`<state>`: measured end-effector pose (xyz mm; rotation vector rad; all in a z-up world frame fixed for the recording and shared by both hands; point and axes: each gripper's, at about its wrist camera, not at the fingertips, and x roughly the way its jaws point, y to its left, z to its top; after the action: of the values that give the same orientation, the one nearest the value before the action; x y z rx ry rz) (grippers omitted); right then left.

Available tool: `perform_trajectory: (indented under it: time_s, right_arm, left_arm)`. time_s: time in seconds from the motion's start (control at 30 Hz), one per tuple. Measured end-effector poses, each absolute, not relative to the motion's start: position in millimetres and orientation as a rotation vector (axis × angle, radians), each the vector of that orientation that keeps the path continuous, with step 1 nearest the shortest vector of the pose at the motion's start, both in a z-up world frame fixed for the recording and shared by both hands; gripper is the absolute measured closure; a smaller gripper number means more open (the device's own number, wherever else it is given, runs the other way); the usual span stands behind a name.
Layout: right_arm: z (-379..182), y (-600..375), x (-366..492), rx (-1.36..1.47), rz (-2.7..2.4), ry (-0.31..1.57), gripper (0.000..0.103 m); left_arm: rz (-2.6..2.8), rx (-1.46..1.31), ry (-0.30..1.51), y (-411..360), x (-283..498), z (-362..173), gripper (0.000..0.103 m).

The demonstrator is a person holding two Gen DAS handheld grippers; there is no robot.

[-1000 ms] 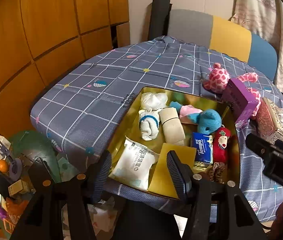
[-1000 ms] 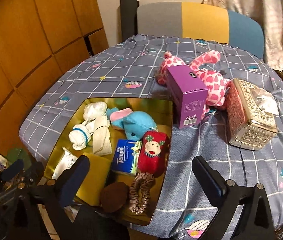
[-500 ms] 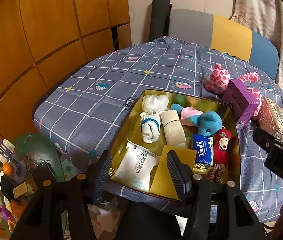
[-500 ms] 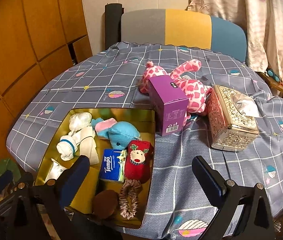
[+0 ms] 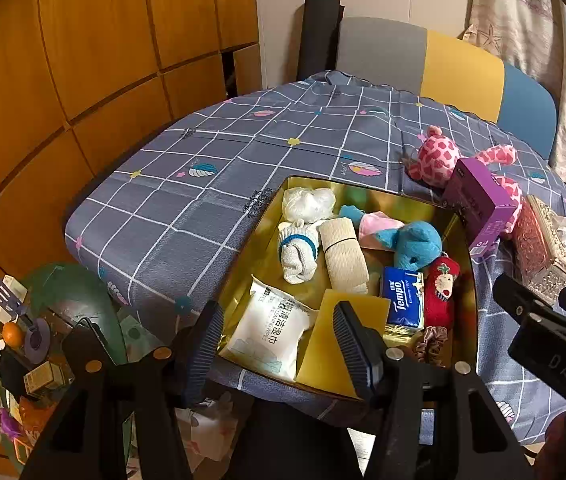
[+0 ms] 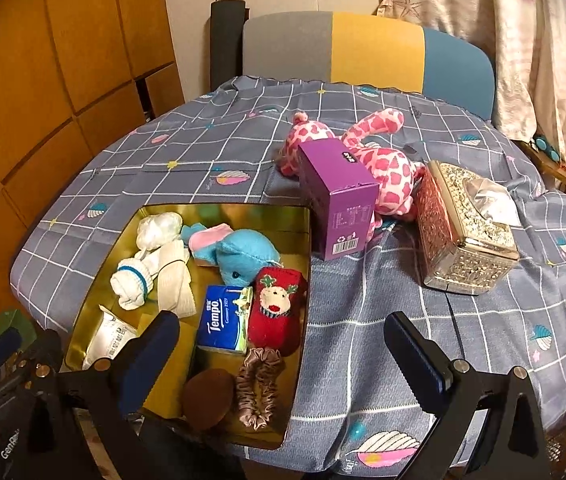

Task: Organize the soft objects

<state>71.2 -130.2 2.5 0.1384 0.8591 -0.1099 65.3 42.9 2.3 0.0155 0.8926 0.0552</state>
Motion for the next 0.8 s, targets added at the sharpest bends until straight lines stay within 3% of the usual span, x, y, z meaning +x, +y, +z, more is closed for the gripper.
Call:
perform_trajectory:
  time_s: [0.8]
  right_arm:
    - [-4.7, -130.7, 71.7, 0.139, -0.099, 0.882, 0.0]
  left_arm:
    - [0.039, 0.024, 0.911, 37.3, 64.8, 1.2, 0.045]
